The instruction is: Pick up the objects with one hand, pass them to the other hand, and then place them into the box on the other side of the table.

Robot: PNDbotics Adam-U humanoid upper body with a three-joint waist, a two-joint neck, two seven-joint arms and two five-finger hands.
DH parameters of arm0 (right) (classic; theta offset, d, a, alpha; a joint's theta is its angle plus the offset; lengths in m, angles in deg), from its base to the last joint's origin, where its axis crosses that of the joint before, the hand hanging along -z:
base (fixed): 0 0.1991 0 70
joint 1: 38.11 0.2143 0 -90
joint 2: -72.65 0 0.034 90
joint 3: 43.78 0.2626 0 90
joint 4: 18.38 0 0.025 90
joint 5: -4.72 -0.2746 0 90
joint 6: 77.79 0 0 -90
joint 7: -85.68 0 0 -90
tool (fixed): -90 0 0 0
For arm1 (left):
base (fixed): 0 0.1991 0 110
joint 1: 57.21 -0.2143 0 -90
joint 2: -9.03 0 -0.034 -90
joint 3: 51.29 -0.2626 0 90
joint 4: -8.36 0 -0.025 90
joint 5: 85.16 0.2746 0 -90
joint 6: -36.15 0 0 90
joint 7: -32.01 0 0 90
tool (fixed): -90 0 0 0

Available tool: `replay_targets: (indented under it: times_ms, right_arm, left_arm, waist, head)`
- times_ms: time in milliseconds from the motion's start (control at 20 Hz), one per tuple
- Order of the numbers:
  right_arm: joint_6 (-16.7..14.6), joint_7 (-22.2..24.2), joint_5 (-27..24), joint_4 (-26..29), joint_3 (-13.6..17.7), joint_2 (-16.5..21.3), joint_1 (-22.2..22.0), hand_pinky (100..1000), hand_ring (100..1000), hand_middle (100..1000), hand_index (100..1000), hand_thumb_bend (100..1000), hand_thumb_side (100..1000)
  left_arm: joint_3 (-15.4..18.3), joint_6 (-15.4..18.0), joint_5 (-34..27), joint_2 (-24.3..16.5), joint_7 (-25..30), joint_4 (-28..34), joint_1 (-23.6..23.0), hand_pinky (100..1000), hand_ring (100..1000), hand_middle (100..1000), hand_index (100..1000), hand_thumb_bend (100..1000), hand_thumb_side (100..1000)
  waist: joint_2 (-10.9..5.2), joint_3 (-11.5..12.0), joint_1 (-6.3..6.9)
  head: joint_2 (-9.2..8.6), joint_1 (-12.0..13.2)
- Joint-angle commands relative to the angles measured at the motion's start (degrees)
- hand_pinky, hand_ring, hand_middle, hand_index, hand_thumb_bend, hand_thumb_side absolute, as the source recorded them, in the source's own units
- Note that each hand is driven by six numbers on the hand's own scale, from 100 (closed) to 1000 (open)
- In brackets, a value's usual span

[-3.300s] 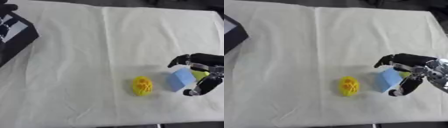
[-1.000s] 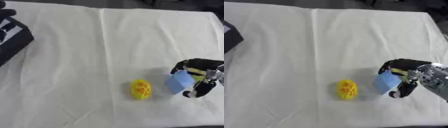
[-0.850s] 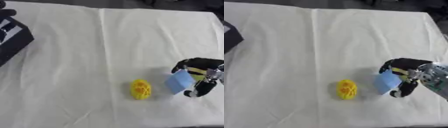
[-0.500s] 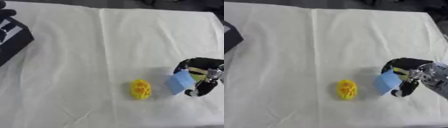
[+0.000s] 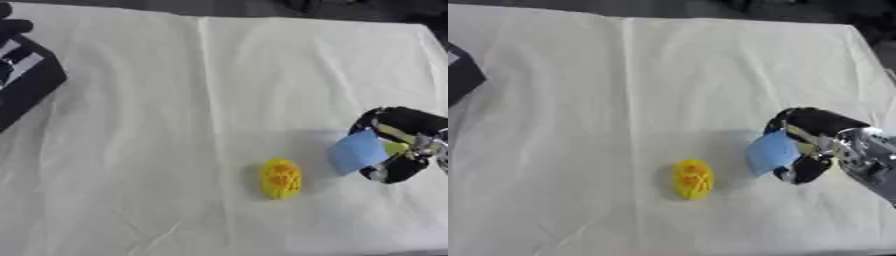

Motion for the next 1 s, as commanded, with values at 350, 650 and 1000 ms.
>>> replay_targets:
  times_ms: [350, 650, 1000]
  right_arm:
    - [0.2, -7.7, -6.9, 0.5, 4.1, -1.4, 4.0, 759, 600, 466, 478, 133, 100]
    - [1.8, -14.3, -12.2, 0.5, 3.6, -3.8, 5.9, 731, 587, 469, 483, 100, 100]
    - [4.8, -18.7, -16.5, 0.5, 7.5, -10.1, 12.3, 576, 525, 470, 495, 100, 100]
  left_arm:
    - [0.9, 0.8, 0.2, -1.1, -0.7, 1.9, 0.7, 950, 1000, 716, 851, 100, 779]
    - [1.0, 1.4, 0.2, -2.9, -1.1, 3.1, 2.1, 947, 1000, 718, 851, 100, 769]
    - [-1.7, 5.3, 4.1, -9.4, 2.8, 8.1, 8.5, 885, 1000, 735, 855, 100, 548]
  waist:
    - [-2.11, -1.2, 0.39]
    - [-2.76, -1.5, 0.67]
    - [-6.63, -1.4, 3.75]
  head:
    - [0.25, 1.6]
    - [0.74, 2.4]
    - [3.76, 4.7]
